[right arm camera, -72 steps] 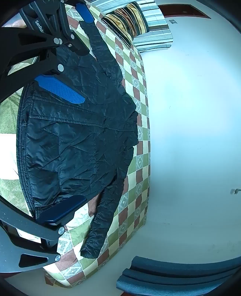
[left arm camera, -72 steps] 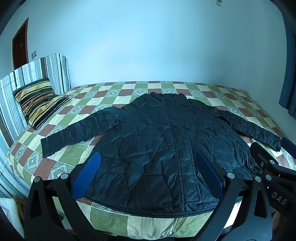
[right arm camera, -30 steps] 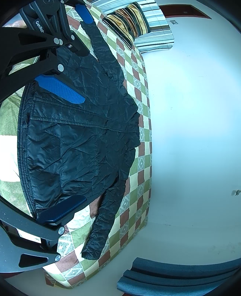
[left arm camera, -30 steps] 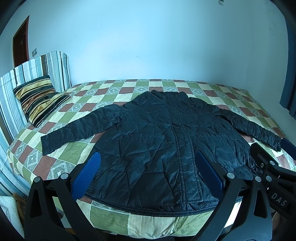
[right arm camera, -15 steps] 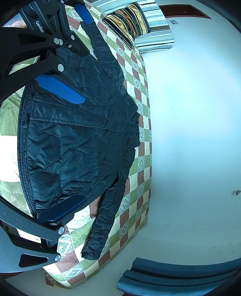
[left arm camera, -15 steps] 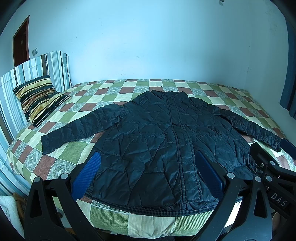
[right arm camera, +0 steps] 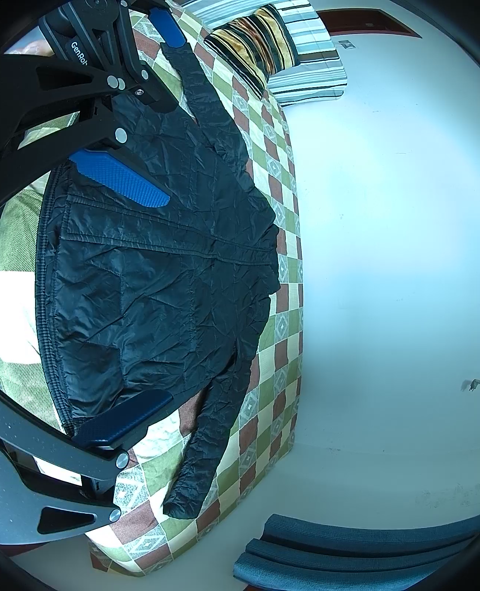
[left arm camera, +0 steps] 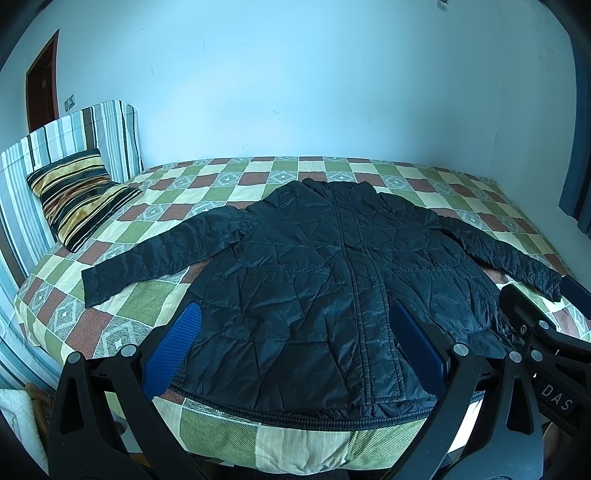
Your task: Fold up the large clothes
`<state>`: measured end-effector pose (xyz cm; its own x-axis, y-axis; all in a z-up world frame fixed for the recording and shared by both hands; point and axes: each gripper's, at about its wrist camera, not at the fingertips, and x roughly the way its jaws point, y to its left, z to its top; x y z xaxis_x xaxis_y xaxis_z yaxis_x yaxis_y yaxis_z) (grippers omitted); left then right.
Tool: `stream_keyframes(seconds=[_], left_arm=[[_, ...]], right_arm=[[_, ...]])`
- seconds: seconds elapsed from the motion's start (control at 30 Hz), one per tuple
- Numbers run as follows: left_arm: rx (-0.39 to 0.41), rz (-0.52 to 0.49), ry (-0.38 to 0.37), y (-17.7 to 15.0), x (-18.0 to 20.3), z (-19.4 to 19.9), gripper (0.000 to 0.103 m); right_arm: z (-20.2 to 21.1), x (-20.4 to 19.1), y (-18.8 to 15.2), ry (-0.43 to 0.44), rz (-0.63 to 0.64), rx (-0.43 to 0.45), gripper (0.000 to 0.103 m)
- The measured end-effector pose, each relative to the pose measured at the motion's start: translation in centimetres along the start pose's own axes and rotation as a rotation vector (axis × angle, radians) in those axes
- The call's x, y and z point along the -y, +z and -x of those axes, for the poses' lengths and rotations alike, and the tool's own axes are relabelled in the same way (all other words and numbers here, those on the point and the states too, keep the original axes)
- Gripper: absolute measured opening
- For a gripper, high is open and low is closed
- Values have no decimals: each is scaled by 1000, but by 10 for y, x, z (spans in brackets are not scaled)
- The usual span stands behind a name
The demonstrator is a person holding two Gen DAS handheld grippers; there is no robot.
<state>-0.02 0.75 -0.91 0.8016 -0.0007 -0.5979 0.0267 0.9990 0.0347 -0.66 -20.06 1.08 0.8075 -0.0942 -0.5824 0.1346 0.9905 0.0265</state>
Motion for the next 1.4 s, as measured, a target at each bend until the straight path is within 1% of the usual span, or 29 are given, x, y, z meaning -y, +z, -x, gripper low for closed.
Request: stream_keyframes(seconds=[0.7, 0.8, 0.87, 0.97, 1.03, 1.13, 1.23, 1.33, 1.4], left_arm=[[-1, 0, 1, -1, -1, -1, 101], [-4, 1, -2, -2, -2, -2, 101], [-8, 0, -4, -4, -3, -5, 101], [-23, -8, -12, -5, -2, -14, 101], [-33, -13, -3, -4, -2, -23, 101], [-59, 0, 23, -2, -7, -44, 101], [-90, 40, 55, 0, -19, -67, 101], [-127, 44, 64, 4, -30, -93, 101], [-142, 51, 87, 7, -40, -110, 101]], right_arm=[[-1, 0, 0, 2, 0, -3, 98], [-3, -5, -5, 4, 2, -3, 98], [-4, -5, -5, 9, -2, -9, 98], [-16, -5, -12, 36, -20, -27, 98], [-22, -1, -12, 41, -30, -25, 98], [-33, 11, -11, 24, -56, -13, 98], [-50, 34, -10, -28, -114, -10, 98], [-73, 68, -8, -73, -201, -49, 98], [-89, 95, -5, -87, -248, -92, 98]])
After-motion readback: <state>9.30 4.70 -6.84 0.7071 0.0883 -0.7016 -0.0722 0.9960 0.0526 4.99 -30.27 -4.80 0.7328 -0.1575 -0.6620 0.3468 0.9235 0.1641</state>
